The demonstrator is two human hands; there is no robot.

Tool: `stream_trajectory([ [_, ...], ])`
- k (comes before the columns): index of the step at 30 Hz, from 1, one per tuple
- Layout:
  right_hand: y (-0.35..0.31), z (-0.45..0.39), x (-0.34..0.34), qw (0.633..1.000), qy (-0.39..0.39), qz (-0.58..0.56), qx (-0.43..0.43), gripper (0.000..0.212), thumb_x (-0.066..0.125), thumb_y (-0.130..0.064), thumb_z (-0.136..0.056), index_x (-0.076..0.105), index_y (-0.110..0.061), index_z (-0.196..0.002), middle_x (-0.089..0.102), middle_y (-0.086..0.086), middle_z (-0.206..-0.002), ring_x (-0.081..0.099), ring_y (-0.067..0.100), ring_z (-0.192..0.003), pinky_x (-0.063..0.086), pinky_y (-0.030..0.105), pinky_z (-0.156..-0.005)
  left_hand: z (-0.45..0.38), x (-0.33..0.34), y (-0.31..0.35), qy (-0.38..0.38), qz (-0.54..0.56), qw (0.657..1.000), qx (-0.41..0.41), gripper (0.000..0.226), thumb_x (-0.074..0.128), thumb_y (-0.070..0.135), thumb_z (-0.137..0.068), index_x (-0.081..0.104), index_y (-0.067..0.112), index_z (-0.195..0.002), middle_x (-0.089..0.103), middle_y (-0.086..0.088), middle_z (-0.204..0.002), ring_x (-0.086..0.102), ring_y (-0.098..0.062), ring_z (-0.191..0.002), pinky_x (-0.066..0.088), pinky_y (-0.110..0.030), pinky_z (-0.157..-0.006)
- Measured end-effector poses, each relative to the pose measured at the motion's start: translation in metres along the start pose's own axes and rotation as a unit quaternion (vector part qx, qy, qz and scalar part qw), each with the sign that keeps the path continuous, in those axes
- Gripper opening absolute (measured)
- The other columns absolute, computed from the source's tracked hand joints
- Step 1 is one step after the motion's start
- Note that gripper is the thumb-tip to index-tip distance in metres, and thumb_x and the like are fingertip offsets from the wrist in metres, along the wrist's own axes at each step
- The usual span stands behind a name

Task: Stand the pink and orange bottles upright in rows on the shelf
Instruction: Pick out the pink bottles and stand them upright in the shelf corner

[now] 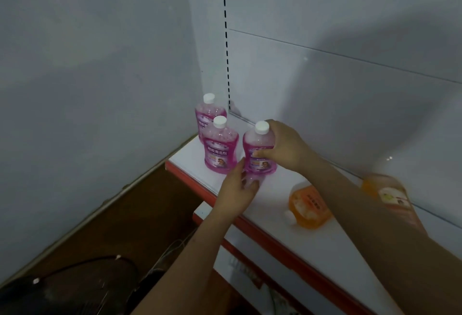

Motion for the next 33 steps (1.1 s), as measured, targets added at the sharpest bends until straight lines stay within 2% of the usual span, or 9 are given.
stream_trajectory([
  [4, 0.018, -0.001, 0.003, 0.999, 0.035, -0.02, 0.026, 0.063, 0.082, -0.033, -0.075, 0.053, -0.015, -0.129, 0.062, 0.004, -0.119, 0.059, 0.022, -0.104, 0.04, 0.026, -0.083, -0.004, 0.01, -0.001, -0.026, 0.004, 1.0, 0.009, 0.058, 0.061, 0.015, -0.095, 0.034, 0.042, -0.139, 0.051, 0.028, -0.126, 0.05, 0.019, -0.112, 0.037, -0.001, -0.09],
  [6, 0.022, -0.001, 0.002, 0.998, 0.052, -0.017, 0.028, 0.064, 0.082, -0.035, -0.076, 0.052, -0.016, -0.129, 0.062, 0.005, -0.119, 0.059, 0.022, -0.105, 0.039, 0.025, -0.083, -0.009, 0.015, -0.002, -0.04, 0.01, 0.999, 0.013, 0.063, 0.062, 0.012, -0.094, 0.034, 0.038, -0.143, 0.05, 0.026, -0.131, 0.047, 0.021, -0.116, 0.037, 0.002, -0.088],
  [8, 0.023, -0.001, 0.001, 0.997, 0.061, -0.018, 0.032, 0.065, 0.081, -0.036, -0.076, 0.052, -0.015, -0.13, 0.062, 0.005, -0.119, 0.059, 0.022, -0.105, 0.039, 0.025, -0.083, -0.014, 0.018, -0.004, -0.045, 0.009, 0.999, 0.009, 0.067, 0.063, 0.018, -0.091, 0.033, 0.033, -0.149, 0.051, 0.016, -0.139, 0.048, 0.009, -0.125, 0.038, -0.005, -0.096],
  [12, 0.023, 0.005, -0.001, 0.998, 0.05, -0.007, 0.04, 0.07, 0.079, -0.036, -0.078, 0.047, -0.014, -0.136, 0.059, 0.008, -0.125, 0.058, 0.025, -0.111, 0.044, 0.03, -0.09, -0.011, 0.019, -0.002, 0.0, -0.03, 1.0, 0.007, 0.064, 0.058, 0.026, -0.09, 0.035, 0.026, -0.15, 0.046, 0.007, -0.141, 0.045, -0.009, -0.129, 0.042, -0.036, -0.111],
  [16, 0.028, 0.026, -0.025, 0.993, 0.092, 0.018, 0.07, 0.068, 0.071, -0.034, -0.086, 0.04, -0.014, -0.144, 0.049, 0.008, -0.137, 0.054, 0.022, -0.119, 0.041, 0.028, -0.096, -0.002, 0.021, 0.011, 0.067, -0.108, 0.991, 0.043, 0.051, 0.057, 0.018, -0.094, 0.043, 0.021, -0.144, 0.042, 0.0, -0.14, 0.051, -0.016, -0.121, 0.049, -0.032, -0.097],
  [19, 0.029, 0.055, -0.058, 0.982, 0.163, 0.065, 0.073, 0.058, 0.059, -0.027, -0.094, 0.039, -0.011, -0.145, 0.046, 0.009, -0.141, 0.049, 0.022, -0.125, 0.035, 0.025, -0.099, 0.002, 0.035, 0.029, 0.06, -0.121, 0.986, 0.098, 0.043, 0.058, 0.016, -0.093, 0.051, 0.021, -0.134, 0.048, 0.003, -0.129, 0.055, -0.014, -0.113, 0.052, -0.034, -0.092],
  [26, 0.042, 0.156, -0.135, 0.925, 0.348, 0.081, 0.127, 0.05, 0.057, -0.028, -0.096, 0.045, -0.013, -0.142, 0.052, 0.003, -0.138, 0.051, 0.012, -0.122, 0.035, 0.016, -0.099, 0.028, 0.13, 0.075, -0.144, -0.106, 0.956, 0.233, 0.042, 0.056, 0.029, -0.098, 0.048, 0.028, -0.139, 0.049, 0.014, -0.131, 0.052, -0.002, -0.111, 0.046, -0.021, -0.091],
  [31, 0.069, 0.248, -0.174, 0.881, 0.425, 0.097, 0.184, 0.046, 0.058, -0.025, -0.095, 0.05, -0.011, -0.138, 0.055, 0.004, -0.135, 0.053, 0.016, -0.122, 0.043, 0.032, -0.104, 0.069, 0.208, 0.106, -0.28, -0.076, 0.906, 0.308, 0.043, 0.055, 0.026, -0.1, 0.047, 0.026, -0.141, 0.045, 0.017, -0.137, 0.042, 0.014, -0.12, 0.03, 0.0, -0.093],
  [33, 0.084, 0.284, -0.191, 0.868, 0.438, 0.1, 0.21, 0.046, 0.059, -0.025, -0.095, 0.05, -0.012, -0.138, 0.055, 0.004, -0.135, 0.053, 0.016, -0.121, 0.043, 0.031, -0.104, 0.085, 0.235, 0.117, -0.322, -0.069, 0.895, 0.3, 0.042, 0.053, 0.026, -0.1, 0.045, 0.031, -0.141, 0.044, 0.018, -0.136, 0.042, 0.012, -0.119, 0.032, -0.003, -0.092],
])
Point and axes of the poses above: each hand's wrist, its own z-axis away from the middle knuckle, its own x-axis out of the palm, y = z × x, the point moved 3 cm from there along -z, towards the middle knuckle
